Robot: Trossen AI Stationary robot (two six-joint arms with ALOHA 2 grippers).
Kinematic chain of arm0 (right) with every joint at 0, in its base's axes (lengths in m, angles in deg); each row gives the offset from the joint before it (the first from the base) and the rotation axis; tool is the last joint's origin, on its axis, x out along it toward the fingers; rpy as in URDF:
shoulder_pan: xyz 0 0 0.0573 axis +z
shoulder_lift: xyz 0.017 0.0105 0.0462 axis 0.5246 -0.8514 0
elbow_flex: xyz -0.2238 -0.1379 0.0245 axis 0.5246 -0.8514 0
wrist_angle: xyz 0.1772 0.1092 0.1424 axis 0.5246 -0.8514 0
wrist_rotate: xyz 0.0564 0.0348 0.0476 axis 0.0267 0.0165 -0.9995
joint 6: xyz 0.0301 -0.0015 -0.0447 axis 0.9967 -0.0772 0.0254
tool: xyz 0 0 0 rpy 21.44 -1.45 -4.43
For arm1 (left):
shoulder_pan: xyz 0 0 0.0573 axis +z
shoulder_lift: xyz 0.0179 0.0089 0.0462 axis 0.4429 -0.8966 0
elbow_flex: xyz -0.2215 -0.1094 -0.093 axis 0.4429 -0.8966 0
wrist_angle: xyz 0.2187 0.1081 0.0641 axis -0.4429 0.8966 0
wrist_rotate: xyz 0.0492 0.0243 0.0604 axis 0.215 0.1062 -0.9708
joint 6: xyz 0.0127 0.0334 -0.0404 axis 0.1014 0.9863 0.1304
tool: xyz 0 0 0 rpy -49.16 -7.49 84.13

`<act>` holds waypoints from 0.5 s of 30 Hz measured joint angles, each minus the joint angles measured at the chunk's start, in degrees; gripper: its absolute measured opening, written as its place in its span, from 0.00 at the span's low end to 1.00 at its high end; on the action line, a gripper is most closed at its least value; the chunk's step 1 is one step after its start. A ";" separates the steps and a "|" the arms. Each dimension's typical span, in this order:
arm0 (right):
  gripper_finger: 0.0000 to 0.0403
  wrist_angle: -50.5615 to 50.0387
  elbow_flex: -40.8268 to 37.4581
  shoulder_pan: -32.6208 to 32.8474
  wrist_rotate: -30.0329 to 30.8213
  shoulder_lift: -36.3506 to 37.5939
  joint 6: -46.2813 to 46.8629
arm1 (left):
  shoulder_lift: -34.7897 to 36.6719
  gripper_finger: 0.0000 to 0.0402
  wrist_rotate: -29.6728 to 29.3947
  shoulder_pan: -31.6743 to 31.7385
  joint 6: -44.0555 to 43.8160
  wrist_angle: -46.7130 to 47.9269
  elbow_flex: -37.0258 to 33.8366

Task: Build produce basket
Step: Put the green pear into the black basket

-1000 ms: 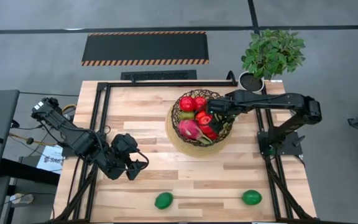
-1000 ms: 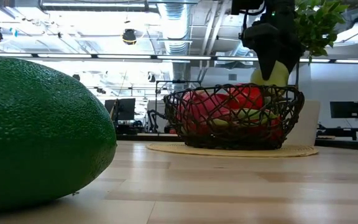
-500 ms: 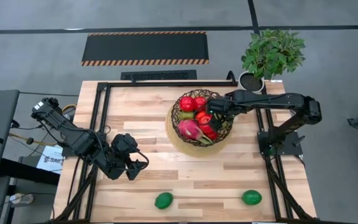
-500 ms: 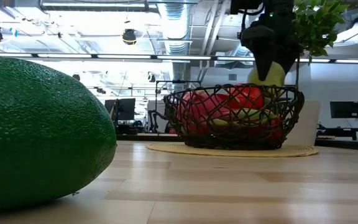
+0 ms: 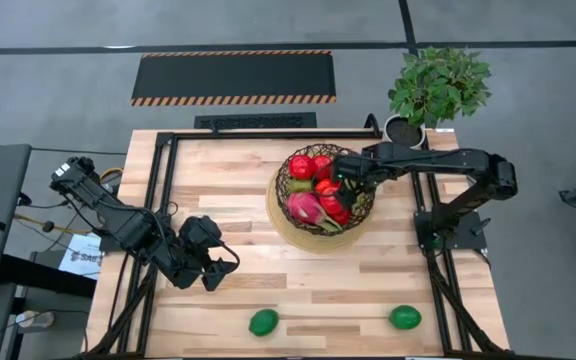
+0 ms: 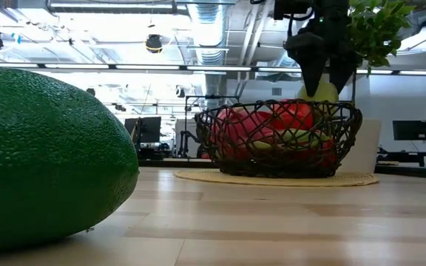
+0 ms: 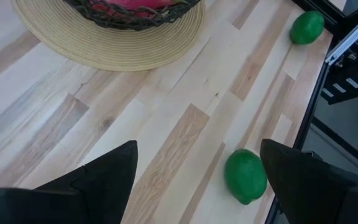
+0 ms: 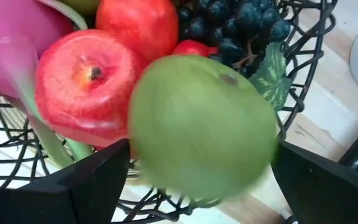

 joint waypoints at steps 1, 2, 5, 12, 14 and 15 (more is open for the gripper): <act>0.99 -0.02 0.00 0.00 0.00 0.00 0.17 | 0.00 0.81 0.00 0.00 0.02 0.00 0.00; 0.99 -0.07 0.00 0.00 -0.02 0.00 0.41 | 0.00 0.81 0.00 0.00 0.11 -0.02 0.00; 0.98 -0.20 0.00 0.02 -0.07 0.00 1.06 | 0.00 0.81 0.00 0.02 0.66 -0.01 0.00; 0.99 -0.71 0.82 -0.27 -4.63 -0.01 1.26 | 0.00 0.81 0.00 0.00 1.24 0.02 0.00; 0.99 -2.52 3.53 -0.26 -4.57 0.72 1.25 | 0.00 0.81 0.04 0.00 1.62 0.02 0.00; 0.99 -3.53 5.40 -0.18 -4.58 1.21 1.38 | 0.02 0.81 0.04 0.00 1.73 0.02 0.00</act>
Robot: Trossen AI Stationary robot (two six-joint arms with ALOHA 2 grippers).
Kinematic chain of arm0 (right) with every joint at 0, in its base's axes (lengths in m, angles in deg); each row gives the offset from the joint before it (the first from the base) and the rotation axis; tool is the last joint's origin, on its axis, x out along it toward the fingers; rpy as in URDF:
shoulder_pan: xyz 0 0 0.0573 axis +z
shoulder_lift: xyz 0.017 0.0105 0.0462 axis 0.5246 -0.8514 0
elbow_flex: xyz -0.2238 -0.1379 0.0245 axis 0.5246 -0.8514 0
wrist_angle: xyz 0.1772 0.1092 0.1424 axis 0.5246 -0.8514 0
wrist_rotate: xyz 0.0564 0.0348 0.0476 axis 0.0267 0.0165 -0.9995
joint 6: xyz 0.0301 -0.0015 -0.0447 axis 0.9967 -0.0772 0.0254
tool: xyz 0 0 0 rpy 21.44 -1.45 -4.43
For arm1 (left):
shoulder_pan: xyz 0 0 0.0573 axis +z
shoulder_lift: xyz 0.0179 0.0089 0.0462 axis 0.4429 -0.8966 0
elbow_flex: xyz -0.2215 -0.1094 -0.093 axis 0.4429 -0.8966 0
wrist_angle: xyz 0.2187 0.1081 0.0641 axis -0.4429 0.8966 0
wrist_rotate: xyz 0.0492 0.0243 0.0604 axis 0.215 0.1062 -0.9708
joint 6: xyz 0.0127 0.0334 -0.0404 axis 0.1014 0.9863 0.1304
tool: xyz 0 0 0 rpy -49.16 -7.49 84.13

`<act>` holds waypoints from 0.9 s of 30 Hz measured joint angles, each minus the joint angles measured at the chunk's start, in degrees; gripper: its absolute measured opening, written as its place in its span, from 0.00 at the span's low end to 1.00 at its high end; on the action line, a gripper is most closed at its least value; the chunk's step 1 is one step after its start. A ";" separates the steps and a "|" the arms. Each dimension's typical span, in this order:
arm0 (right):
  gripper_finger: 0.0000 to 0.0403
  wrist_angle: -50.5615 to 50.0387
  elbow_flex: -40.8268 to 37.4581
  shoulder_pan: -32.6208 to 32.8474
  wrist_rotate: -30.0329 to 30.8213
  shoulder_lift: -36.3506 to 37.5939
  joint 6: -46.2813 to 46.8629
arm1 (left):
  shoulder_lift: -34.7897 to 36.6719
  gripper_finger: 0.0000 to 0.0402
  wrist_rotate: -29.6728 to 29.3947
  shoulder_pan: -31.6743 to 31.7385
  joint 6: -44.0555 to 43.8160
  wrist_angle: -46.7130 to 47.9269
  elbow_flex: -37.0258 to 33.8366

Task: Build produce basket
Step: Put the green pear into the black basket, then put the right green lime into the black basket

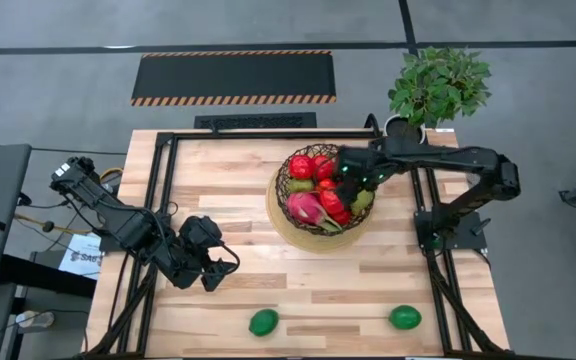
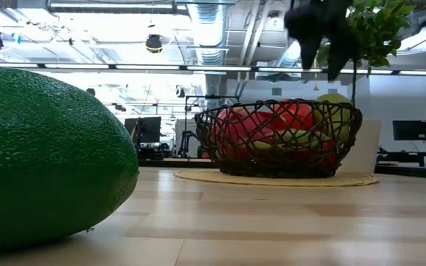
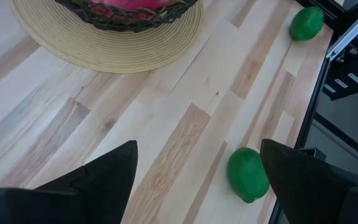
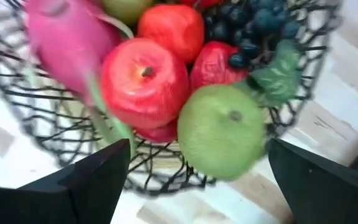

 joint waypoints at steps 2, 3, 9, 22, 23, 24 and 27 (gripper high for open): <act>0.99 -3.00 3.71 0.86 0.00 1.15 1.35 | 0.00 0.81 0.12 0.00 0.02 0.00 0.00; 0.99 -4.33 5.37 1.83 0.06 1.65 2.41 | 0.00 0.81 0.35 0.00 0.03 0.01 0.00; 0.98 -6.21 9.18 15.22 -1.97 6.25 15.11 | 0.00 0.81 5.30 0.00 2.81 0.02 0.02; 0.98 -6.41 5.59 69.62 3.09 -5.26 58.98 | 0.00 0.81 7.39 -1.90 6.48 0.02 0.02; 0.98 -6.11 5.57 71.74 3.05 -6.96 59.53 | 0.00 0.81 7.37 -1.90 6.93 0.02 0.02; 0.98 -5.81 5.57 73.44 3.05 -8.54 60.62 | 0.00 0.81 7.37 -1.90 7.26 0.02 0.02; 0.97 -4.24 5.57 76.14 2.86 -11.94 60.84 | 0.00 0.81 6.92 -1.90 7.35 0.02 0.02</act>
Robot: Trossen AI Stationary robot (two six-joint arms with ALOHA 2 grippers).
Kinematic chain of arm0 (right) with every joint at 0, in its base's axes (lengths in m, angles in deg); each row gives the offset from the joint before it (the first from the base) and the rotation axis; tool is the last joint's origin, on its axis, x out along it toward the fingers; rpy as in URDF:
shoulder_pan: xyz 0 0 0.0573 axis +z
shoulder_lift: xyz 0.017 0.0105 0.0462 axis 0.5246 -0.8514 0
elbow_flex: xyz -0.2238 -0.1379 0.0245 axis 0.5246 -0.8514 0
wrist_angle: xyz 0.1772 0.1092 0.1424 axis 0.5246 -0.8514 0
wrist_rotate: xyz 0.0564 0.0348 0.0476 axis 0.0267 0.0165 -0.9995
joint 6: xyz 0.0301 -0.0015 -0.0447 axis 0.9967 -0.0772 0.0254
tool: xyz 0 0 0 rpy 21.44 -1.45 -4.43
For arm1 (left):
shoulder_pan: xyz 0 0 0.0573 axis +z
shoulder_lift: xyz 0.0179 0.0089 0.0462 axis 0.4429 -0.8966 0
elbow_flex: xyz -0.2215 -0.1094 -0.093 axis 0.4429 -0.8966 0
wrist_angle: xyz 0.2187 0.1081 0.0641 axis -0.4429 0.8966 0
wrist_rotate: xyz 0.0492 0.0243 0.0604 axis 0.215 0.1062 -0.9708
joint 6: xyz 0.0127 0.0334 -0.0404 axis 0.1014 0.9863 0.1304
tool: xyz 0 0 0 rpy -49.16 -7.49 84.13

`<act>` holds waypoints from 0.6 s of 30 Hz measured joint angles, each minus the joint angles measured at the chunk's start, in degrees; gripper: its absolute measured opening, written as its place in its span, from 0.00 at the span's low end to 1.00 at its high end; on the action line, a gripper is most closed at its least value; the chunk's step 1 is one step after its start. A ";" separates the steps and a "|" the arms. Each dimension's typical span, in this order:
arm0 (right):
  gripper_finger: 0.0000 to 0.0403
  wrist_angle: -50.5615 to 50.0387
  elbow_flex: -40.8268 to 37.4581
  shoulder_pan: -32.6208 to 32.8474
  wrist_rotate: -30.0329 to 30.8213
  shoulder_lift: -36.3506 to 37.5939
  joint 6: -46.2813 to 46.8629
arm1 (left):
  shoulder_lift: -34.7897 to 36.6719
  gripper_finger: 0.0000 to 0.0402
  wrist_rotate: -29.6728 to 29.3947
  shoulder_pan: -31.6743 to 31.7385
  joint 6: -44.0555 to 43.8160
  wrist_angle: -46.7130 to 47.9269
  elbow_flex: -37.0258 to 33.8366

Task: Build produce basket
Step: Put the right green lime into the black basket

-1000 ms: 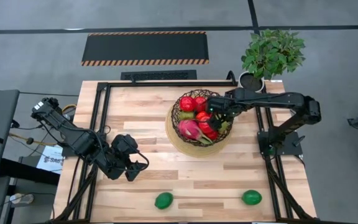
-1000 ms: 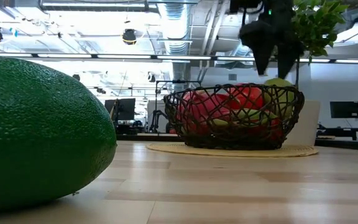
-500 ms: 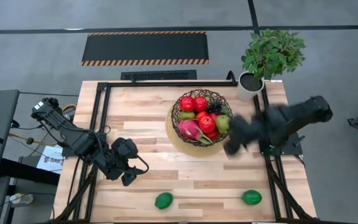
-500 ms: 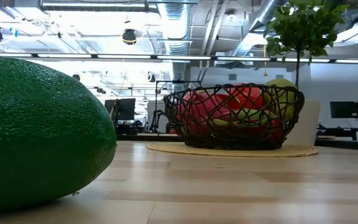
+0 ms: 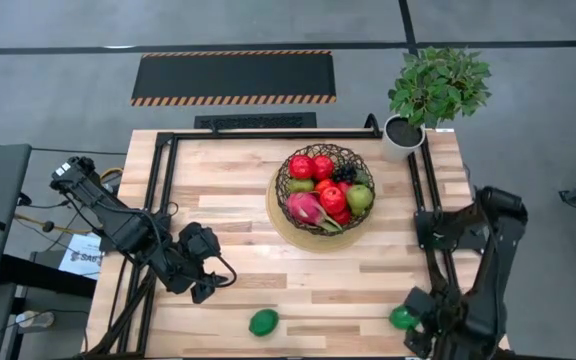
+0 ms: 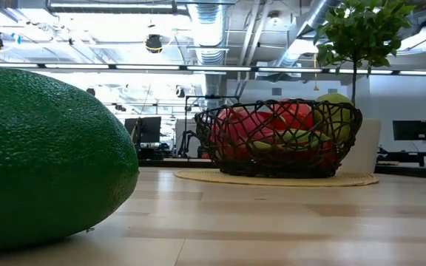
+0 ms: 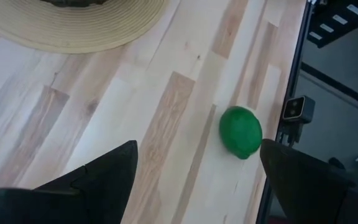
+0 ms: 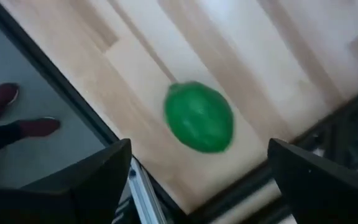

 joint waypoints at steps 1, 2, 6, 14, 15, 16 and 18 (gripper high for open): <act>0.97 1.17 0.00 0.39 -0.10 -0.96 -0.56 | 0.00 0.81 -0.13 0.00 0.02 0.00 0.00; 0.97 2.06 0.00 0.58 -0.51 -1.92 -1.34 | 0.00 0.81 -0.31 0.00 0.02 0.00 0.00; 0.97 6.65 0.02 0.64 -1.94 -4.58 -8.53 | 0.00 0.81 -1.06 0.00 0.00 -0.02 0.00; 0.96 5.24 -0.07 -3.47 -7.23 -9.05 -27.35 | 0.00 0.81 -1.10 0.00 -0.24 -0.02 0.00; 0.96 5.29 -0.35 -3.93 -7.79 -9.19 -29.40 | 0.00 0.81 -1.12 0.00 -0.24 -0.01 0.00; 0.96 5.31 -0.62 -4.37 -8.35 -9.37 -31.32 | 0.00 0.81 -1.15 0.00 -0.27 -0.02 0.00; 0.96 6.09 -2.03 -4.98 -9.10 -9.45 -34.01 | 0.00 0.81 -1.41 0.02 -0.52 -0.02 0.00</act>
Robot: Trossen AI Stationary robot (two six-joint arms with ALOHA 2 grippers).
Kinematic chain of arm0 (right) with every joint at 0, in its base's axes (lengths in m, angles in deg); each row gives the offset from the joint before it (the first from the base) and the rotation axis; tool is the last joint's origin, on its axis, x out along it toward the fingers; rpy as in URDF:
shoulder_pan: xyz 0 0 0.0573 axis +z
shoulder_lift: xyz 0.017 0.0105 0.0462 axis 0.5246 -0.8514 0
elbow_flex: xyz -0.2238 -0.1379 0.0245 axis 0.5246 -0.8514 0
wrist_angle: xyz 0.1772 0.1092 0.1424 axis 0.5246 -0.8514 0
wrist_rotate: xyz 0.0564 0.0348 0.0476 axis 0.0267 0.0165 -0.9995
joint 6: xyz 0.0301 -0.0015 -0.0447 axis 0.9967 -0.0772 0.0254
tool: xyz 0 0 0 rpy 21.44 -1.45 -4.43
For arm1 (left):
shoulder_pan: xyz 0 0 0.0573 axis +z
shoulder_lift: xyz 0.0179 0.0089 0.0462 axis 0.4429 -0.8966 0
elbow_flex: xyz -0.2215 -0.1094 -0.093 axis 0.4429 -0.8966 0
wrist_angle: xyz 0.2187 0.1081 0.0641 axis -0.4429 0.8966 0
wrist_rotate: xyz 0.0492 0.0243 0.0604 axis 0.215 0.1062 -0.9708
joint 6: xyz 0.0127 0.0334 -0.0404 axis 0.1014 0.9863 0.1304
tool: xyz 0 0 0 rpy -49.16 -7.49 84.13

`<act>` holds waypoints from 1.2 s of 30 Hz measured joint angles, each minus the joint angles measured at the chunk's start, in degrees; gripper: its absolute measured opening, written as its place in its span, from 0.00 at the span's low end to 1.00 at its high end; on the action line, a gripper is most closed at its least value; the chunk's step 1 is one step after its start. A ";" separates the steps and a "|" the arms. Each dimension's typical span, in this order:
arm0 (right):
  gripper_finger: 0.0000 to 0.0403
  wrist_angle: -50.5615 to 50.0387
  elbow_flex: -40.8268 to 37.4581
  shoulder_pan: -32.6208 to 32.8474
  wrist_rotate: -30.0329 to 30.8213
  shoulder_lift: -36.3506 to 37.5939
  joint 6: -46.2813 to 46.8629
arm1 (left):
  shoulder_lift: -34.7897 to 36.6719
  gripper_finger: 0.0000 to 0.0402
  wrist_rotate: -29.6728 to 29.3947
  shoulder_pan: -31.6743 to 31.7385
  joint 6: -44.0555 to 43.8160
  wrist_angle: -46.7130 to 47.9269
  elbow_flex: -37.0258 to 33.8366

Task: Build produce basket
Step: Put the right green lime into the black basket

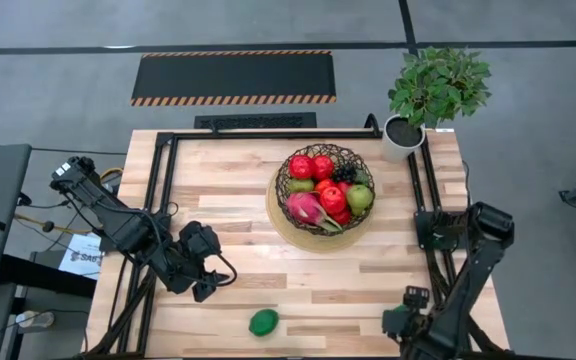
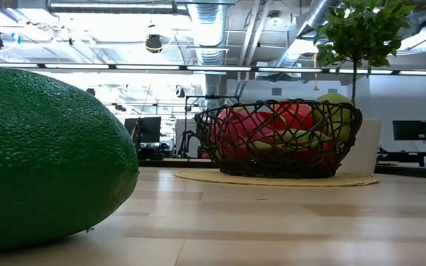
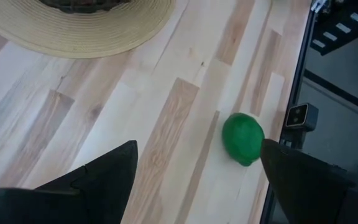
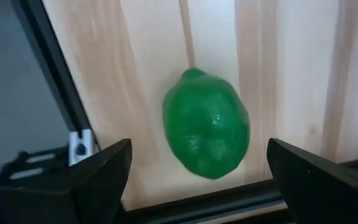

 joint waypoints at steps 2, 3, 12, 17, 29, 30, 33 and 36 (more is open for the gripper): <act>0.96 2.66 -2.46 0.00 -1.33 0.13 -1.66 | 0.00 0.81 -0.59 0.00 -1.01 0.01 0.00; 0.96 4.03 -3.60 0.06 -2.15 0.15 -2.31 | 0.00 0.81 -0.77 0.00 -1.50 0.02 0.00; 0.96 11.99 -13.55 -0.11 -4.84 0.02 -3.62 | 0.00 0.81 -3.28 0.37 -4.71 0.02 0.00; 0.87 17.37 -16.61 -0.74 -5.54 0.02 -3.65 | 0.00 0.81 -3.90 1.36 -4.86 0.02 0.00; 0.67 19.73 -17.20 -6.03 -0.06 4.14 -4.29 | 0.00 0.81 -4.23 3.26 -5.34 0.07 0.00; 0.67 19.77 -17.20 -7.09 1.55 5.57 -4.35 | 0.00 0.81 -4.17 3.26 -5.32 0.07 0.00; 0.68 19.72 -17.20 -11.05 6.85 11.09 -5.76 | 0.00 0.81 -4.10 3.26 -5.10 0.07 0.00; 0.70 18.82 -17.16 -16.81 12.92 17.85 -7.12 | 0.00 0.81 -4.13 3.26 -4.73 0.09 0.00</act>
